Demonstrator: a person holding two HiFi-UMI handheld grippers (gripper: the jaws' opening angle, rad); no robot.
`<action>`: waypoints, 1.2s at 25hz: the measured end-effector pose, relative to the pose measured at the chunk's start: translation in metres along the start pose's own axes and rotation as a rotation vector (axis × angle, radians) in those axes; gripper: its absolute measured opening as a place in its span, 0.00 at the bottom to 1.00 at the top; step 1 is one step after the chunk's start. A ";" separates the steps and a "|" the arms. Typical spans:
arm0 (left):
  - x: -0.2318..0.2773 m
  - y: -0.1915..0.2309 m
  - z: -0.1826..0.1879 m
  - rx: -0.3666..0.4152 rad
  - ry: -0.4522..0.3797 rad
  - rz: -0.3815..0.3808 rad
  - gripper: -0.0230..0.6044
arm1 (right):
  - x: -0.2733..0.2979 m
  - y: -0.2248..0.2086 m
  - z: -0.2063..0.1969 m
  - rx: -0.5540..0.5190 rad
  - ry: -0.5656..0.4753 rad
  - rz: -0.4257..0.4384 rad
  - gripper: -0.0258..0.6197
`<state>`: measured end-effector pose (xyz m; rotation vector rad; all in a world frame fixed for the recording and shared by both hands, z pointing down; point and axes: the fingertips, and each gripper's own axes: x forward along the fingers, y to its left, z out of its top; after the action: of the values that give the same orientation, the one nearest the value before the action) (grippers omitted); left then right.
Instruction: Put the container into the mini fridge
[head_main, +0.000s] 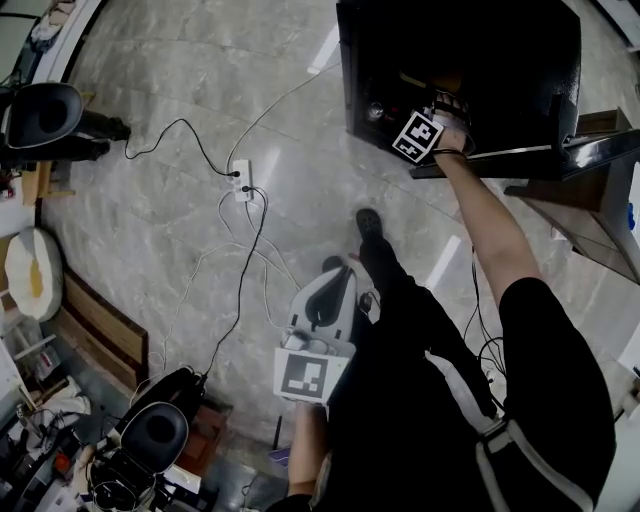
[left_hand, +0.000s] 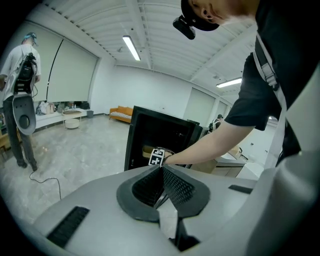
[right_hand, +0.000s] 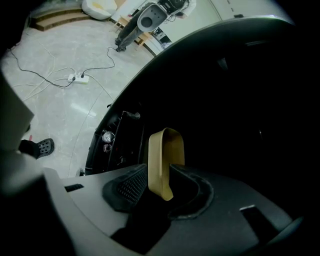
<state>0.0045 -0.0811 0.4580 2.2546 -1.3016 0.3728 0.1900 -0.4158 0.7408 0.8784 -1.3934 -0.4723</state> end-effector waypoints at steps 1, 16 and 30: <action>-0.004 0.001 -0.002 0.002 -0.004 -0.005 0.10 | -0.006 0.001 0.000 0.002 0.001 -0.005 0.28; -0.114 0.024 -0.033 0.106 -0.071 -0.095 0.10 | -0.165 0.041 0.017 0.024 0.004 -0.025 0.09; -0.175 0.017 -0.073 0.144 -0.084 -0.246 0.10 | -0.343 0.085 0.010 0.156 -0.076 0.043 0.07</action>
<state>-0.0974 0.0791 0.4410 2.5412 -1.0485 0.2936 0.1086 -0.1099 0.5845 0.9624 -1.5310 -0.3712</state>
